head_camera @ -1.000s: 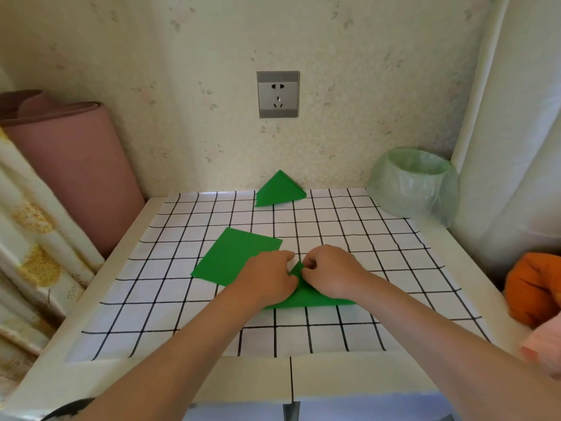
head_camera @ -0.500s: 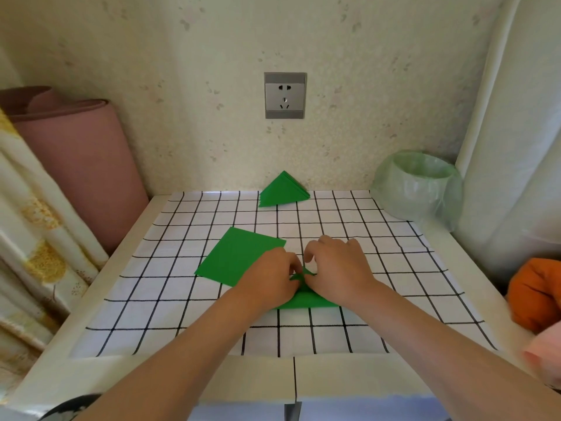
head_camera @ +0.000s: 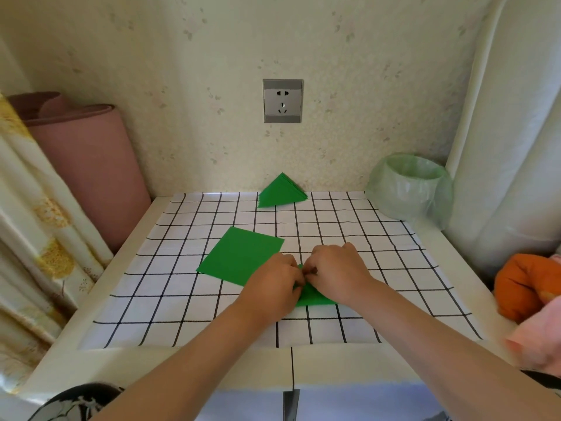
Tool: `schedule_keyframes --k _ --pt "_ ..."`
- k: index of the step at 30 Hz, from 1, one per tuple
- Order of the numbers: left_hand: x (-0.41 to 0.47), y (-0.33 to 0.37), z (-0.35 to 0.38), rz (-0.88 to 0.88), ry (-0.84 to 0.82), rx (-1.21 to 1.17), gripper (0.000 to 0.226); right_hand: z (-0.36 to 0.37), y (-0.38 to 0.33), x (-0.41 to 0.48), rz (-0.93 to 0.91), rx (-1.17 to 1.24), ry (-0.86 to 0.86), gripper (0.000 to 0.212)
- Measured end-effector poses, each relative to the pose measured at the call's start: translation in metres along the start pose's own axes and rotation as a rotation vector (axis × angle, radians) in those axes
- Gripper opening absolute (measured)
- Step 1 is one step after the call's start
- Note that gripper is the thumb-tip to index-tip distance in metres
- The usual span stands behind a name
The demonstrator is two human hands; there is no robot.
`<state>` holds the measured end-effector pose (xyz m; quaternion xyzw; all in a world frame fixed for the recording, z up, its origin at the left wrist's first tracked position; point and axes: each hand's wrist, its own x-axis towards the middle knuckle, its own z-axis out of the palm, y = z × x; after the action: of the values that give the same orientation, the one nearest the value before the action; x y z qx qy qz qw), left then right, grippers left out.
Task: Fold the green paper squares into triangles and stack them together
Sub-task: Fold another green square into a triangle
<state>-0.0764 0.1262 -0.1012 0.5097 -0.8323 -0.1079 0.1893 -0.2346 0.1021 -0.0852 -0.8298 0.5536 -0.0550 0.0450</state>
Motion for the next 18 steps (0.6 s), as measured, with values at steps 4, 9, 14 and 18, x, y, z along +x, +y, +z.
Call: schedule_keyframes --k 4,9,14,18 --pt "-0.011 0.004 0.003 0.098 -0.046 0.010 0.031 0.003 0.000 -0.003 0.021 0.014 0.013 0.022" --pt "-0.027 0.007 0.008 0.155 -0.003 0.062 0.033 0.007 -0.002 -0.007 0.028 0.008 0.035 0.024" --pt "-0.042 0.011 0.011 0.149 0.007 0.044 0.037 0.009 -0.002 -0.010 0.040 0.017 0.054 0.025" --pt "-0.051 0.014 0.016 0.136 0.022 0.067 0.030 0.009 -0.003 -0.012 0.024 -0.007 0.083 0.024"
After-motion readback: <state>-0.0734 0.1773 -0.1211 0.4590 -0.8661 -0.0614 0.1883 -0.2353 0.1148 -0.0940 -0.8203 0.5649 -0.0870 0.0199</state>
